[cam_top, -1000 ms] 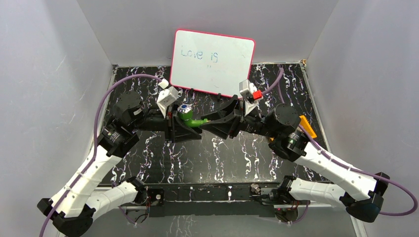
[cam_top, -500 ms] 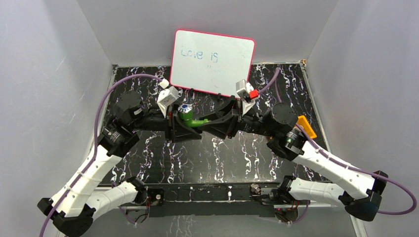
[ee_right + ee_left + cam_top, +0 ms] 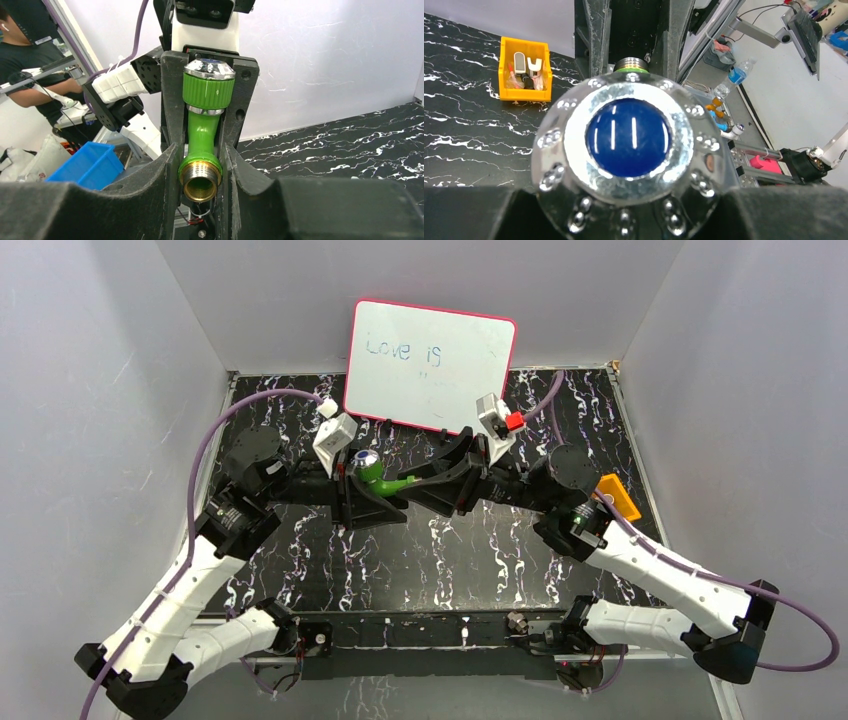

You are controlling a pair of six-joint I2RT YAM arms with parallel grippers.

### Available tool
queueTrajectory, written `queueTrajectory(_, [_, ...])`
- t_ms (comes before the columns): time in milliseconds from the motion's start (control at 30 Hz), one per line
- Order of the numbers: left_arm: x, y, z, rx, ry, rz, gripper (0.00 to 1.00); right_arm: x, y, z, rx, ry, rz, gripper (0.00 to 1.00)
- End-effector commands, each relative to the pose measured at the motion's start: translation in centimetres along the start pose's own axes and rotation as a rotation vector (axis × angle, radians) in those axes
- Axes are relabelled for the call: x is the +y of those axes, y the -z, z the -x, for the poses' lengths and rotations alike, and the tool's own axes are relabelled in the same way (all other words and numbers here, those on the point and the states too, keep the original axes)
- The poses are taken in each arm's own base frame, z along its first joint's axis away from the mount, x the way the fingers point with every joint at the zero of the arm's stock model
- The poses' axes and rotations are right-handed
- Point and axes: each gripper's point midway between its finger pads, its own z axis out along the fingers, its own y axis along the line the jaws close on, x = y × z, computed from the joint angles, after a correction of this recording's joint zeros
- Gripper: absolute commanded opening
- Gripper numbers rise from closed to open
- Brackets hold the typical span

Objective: Install the water faucets
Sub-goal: Adjust the water faucet.

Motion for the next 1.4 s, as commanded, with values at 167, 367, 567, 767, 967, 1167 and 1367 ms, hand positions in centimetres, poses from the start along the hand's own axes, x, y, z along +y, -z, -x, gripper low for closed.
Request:
queueTrajectory(167, [-0.5, -0.1, 0.6, -0.023, -0.018, -0.030, 0.07, 1.9, -0.8, 2.8, -0.091, -0.004, 0.086, 0.00])
queueTrajectory(367, [-0.6, 0.0, 0.9, -0.037, -0.028, -0.019, 0.00, 1.6, -0.6, 2.3, -0.079, -0.009, 0.066, 0.00])
queueTrajectory(567, [-0.3, -0.2, 1.2, -0.039, -0.014, -0.009, 0.00, 0.9, -1.1, 0.8, 0.007, -0.019, 0.048, 0.00])
queueTrajectory(767, [-0.3, -0.4, 2.1, -0.051, -0.032, -0.012, 0.00, 0.6, -1.7, -2.3, 0.135, -0.065, 0.084, 0.00])
queueTrajectory(967, [-0.6, -0.1, 3.1, -0.092, -0.072, 0.004, 0.00, 0.1, -0.9, -5.7, 0.223, -0.113, 0.073, 0.00])
queueTrajectory(1167, [-0.1, -0.2, 2.1, -0.057, -0.049, 0.010, 0.00, -0.5, -0.9, -2.8, 0.148, -0.075, -0.012, 0.17])
queueTrajectory(1367, [0.0, -0.2, 0.9, -0.025, -0.023, 0.001, 0.00, 0.0, -1.2, 3.4, -0.002, 0.011, -0.071, 0.43])
